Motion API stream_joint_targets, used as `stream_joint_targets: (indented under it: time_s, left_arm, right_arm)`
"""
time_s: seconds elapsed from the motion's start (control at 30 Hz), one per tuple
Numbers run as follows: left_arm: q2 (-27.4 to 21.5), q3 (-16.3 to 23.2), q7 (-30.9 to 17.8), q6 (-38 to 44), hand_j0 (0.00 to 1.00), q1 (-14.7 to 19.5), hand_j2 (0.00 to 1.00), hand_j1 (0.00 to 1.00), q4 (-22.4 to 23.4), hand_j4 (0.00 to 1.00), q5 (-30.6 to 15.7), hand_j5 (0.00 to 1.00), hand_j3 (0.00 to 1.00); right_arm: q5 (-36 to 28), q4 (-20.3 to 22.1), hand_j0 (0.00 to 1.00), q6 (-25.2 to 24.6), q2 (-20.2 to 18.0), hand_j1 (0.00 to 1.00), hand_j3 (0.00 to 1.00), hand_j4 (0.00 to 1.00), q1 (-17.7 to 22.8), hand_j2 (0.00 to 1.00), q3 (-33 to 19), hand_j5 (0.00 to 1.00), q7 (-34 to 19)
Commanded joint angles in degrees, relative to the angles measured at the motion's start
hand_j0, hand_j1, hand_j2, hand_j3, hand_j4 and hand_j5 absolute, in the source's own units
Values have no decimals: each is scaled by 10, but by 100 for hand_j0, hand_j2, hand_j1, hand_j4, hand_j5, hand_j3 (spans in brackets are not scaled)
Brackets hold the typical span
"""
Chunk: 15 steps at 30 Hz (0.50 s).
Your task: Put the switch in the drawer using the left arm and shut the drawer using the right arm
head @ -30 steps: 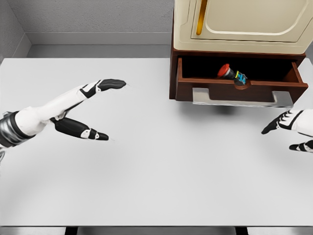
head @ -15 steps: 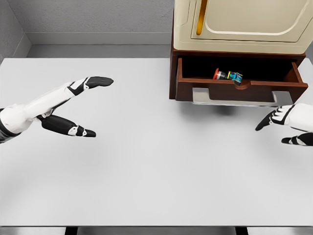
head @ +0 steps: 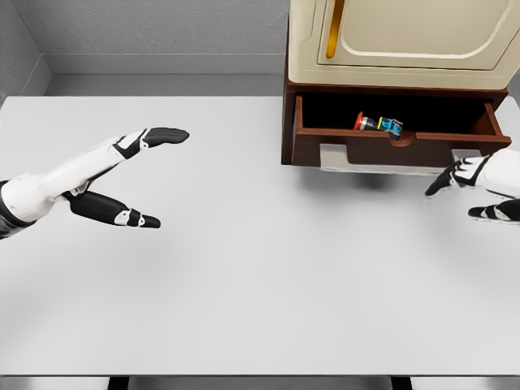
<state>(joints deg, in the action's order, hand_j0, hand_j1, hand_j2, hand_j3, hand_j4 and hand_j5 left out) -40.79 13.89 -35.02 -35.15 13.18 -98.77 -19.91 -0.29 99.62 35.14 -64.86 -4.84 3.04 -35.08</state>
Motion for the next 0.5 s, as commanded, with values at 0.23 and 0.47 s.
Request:
stream_joint_targets:
  time_s: [0.23, 0.47]
  left_arm:
    - [0, 0, 0, 1, 100, 0, 100, 100, 0, 100, -5, 100, 100]
    - [1, 1, 0, 1, 100, 0, 100, 100, -2, 100, -5, 100, 100]
  right_arm:
    - [4, -23, 74, -1, 10, 74, 74, 74, -6, 74, 42, 74, 1]
    - [4, -55, 75, -1, 23, 75, 75, 75, -57, 75, 71, 75, 1]
